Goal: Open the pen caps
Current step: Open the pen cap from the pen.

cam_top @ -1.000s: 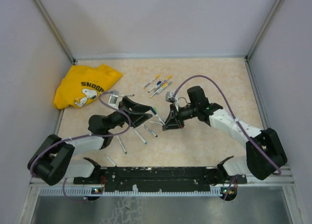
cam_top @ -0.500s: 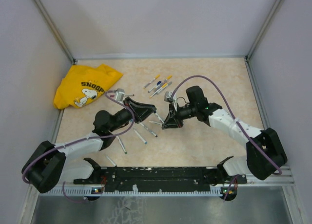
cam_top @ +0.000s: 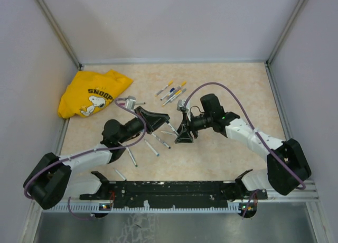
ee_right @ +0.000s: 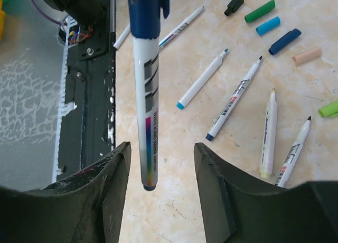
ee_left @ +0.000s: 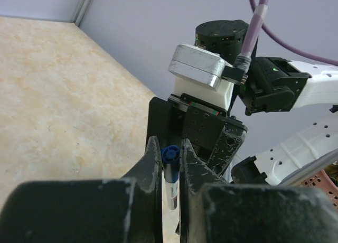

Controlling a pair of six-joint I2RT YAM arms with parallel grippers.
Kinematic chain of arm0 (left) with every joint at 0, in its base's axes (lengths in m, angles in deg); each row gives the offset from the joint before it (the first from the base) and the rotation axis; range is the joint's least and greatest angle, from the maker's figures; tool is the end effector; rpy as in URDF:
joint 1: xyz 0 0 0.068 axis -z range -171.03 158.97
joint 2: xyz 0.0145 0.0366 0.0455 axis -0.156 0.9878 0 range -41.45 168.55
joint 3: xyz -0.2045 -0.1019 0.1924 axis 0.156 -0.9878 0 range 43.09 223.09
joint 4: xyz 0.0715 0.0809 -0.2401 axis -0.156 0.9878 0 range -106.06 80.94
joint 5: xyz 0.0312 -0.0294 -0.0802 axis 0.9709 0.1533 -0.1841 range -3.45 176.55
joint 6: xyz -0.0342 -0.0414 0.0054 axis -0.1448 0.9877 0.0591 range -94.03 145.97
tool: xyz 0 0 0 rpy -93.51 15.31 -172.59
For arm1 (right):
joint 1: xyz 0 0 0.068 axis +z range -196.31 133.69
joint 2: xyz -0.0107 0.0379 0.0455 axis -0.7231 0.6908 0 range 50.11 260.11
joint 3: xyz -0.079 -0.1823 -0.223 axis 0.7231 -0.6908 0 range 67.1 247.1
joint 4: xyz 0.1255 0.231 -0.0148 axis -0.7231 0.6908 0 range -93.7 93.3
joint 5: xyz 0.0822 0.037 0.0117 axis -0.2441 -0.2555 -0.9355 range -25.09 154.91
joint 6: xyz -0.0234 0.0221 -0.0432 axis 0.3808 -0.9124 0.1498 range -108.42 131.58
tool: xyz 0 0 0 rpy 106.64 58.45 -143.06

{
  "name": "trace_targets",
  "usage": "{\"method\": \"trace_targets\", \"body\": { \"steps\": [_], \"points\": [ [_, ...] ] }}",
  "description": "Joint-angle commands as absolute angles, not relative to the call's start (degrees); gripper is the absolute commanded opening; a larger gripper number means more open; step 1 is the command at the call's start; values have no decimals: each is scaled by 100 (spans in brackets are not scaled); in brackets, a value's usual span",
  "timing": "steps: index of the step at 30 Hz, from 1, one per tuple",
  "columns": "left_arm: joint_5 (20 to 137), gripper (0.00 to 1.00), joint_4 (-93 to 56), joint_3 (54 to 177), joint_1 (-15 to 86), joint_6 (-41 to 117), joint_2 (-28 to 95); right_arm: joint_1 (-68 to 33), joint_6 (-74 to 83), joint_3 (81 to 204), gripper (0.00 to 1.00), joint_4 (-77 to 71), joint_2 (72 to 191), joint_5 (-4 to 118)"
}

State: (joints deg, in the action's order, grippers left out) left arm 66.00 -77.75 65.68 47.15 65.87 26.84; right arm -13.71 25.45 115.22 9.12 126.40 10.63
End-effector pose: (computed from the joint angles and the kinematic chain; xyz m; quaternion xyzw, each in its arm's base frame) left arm 0.1739 -0.1527 0.2783 0.1335 0.5943 -0.5783 0.5426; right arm 0.2108 0.1691 0.2700 -0.4933 0.6695 0.4696 0.2966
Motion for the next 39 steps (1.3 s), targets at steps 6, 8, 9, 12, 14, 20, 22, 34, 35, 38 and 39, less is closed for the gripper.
{"method": "trace_targets", "body": {
  "steps": [6, 8, 9, 12, 14, 20, 22, 34, 35, 38, 39],
  "points": [
    [6204, 0, -8742, 6381, 4769, 7026, 3005, -1348, 1958, 11615, 52, 143, 12428, 830],
    [6167, 0, -8847, 6353, 4781, 7072, 3092, -1376, 1864, 11575, 52, 23, 12384, 788],
    [6154, 0, -8901, 6340, 4782, 7085, 3119, -1385, 1835, 11557, 52, -16, 12365, 743],
    [6149, 0, -8996, 6331, 4791, 7093, 3175, -1388, 1771, 11520, 49, -106, 12350, 615],
    [6180, 0, -9006, 6335, 4790, 7074, 3165, -1388, 1744, 11513, 40, -127, 12371, 535],
    [6550, 0, -8997, 6364, 4735, 6901, 3020, -1378, 1754, 11568, 8, -40, 12501, 473],
    [6545, 0, -8998, 6414, 4557, 6906, 2972, -1379, 1769, 11594, 0, 9, 12537, 470],
    [6820, 0, -8389, 7006, 2609, 7356, 2306, -1239, 2164, 11805, 0, 522, 12832, 444],
    [6712, 0, -8383, 7037, 2520, 7400, 2273, -1238, 2184, 11814, 0, 545, 12837, 498],
    [6421, 0, -8210, 6897, 2390, 7372, 2034, -1247, 2481, 11902, 0, 820, 12787, 881],
    [6370, 0, -8090, 6782, 2384, 7317, 1922, -1247, 2621, 11931, 0, 907, 12746, 1079]
  ]
}}
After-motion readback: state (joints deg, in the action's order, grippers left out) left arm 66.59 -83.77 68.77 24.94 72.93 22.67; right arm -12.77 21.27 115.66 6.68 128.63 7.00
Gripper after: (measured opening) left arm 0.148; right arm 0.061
